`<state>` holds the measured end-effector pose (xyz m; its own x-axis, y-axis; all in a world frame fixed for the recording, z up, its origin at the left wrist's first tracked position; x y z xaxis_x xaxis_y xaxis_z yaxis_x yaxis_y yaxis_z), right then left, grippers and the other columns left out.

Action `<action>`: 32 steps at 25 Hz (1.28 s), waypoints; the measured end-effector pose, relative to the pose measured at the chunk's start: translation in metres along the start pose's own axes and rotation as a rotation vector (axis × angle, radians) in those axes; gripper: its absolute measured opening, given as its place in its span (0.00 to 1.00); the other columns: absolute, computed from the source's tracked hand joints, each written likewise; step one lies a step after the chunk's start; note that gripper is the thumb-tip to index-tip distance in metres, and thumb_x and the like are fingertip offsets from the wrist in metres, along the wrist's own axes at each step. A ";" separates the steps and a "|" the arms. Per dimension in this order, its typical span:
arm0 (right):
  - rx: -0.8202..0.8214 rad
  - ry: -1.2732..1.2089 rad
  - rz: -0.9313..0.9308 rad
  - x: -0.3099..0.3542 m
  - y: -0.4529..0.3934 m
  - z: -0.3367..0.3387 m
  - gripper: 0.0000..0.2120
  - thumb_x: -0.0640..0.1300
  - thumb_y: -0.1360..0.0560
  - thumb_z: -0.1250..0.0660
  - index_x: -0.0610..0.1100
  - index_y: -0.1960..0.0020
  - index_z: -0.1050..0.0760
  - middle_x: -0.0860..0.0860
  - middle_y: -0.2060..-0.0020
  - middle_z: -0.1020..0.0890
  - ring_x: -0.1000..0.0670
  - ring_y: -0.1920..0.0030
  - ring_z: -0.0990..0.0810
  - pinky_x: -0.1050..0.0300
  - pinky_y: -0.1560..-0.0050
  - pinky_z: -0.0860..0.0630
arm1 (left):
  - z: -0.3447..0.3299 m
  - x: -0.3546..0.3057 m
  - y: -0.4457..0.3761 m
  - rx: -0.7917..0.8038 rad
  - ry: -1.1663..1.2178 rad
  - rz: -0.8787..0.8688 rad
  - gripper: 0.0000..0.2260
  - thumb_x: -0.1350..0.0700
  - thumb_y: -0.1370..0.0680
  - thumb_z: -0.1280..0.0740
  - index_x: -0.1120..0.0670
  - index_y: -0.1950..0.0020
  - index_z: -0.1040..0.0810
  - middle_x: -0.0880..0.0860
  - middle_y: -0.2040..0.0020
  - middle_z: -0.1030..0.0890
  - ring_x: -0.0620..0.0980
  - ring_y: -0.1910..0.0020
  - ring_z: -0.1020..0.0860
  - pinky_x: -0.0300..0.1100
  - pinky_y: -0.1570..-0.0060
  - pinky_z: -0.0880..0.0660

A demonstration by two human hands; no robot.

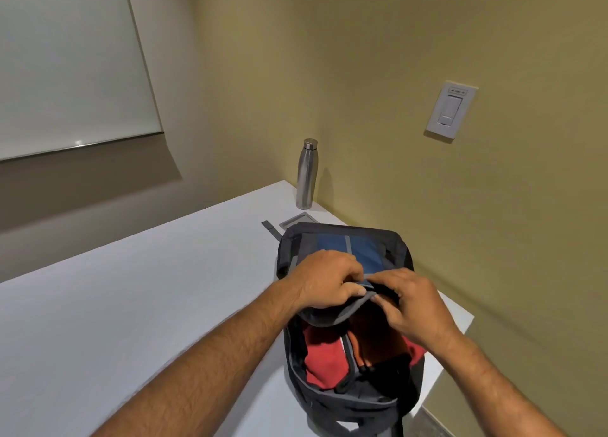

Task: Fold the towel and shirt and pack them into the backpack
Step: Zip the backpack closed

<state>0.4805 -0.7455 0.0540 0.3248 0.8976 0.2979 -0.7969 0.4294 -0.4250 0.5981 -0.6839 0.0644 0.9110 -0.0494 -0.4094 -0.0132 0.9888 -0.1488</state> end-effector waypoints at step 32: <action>0.156 -0.120 -0.003 -0.012 0.027 -0.026 0.12 0.53 0.37 0.25 0.57 0.54 0.16 0.65 0.58 0.17 0.65 0.57 0.20 0.72 0.53 0.25 | -0.164 0.261 0.039 -0.117 0.315 0.809 0.10 0.55 0.16 0.43 0.55 0.54 0.26 0.50 0.58 0.20 0.45 0.61 0.25 0.40 0.58 0.25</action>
<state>0.4684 -0.7425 0.0171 0.2715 0.8741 0.4027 -0.8683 0.4029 -0.2892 0.7679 -0.6817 -0.1955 0.4480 0.6069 -0.6565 -0.6637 0.7177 0.2107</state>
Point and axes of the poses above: each hand's wrist, its own y-axis away from the middle knuckle, its own z-axis out of the back of the hand, x = y × z, the point moved 8 cm from there along -y, towards the middle knuckle
